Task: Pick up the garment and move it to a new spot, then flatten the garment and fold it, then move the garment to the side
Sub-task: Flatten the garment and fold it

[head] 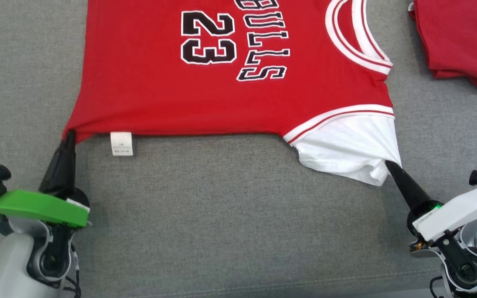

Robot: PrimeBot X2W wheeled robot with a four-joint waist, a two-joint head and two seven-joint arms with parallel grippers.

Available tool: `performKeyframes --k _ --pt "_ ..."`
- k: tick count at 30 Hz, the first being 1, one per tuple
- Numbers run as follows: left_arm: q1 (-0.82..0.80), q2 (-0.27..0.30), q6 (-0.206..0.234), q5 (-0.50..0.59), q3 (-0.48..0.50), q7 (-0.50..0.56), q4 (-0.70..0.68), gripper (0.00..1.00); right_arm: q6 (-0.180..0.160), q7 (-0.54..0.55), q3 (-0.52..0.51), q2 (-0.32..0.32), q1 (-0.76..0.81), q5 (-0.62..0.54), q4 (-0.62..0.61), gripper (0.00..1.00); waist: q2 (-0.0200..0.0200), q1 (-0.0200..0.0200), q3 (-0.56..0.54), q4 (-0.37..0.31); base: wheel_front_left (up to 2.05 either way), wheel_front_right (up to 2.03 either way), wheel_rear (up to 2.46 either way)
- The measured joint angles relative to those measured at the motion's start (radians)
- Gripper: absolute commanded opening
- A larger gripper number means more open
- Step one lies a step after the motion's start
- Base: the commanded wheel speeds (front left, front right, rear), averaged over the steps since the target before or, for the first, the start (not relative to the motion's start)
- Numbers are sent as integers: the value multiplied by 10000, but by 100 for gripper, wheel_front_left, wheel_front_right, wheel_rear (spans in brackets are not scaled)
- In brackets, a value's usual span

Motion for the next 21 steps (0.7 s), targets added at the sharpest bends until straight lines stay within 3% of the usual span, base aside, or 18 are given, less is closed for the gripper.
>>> performKeyframes --k 5,11,18,21 --pt "523 -67 -8 107 -437 -2 221 0 44 -151 -27 -295 382 -476 222 0 0 0 -315 78 0 0 0" --pt "607 -98 -90 102 -341 -73 226 0 58 -150 -46 17 713 90 96 0 0 0 -570 239 0 0 0" --pt "642 -50 -90 403 -859 -73 410 0 36 226 249 -144 972 13 575 0 0 0 -819 288 0 0 0" --pt "814 213 -92 642 -1028 -73 556 0 36 305 493 -144 979 -46 723 0 0 0 -855 243 0 0 0"
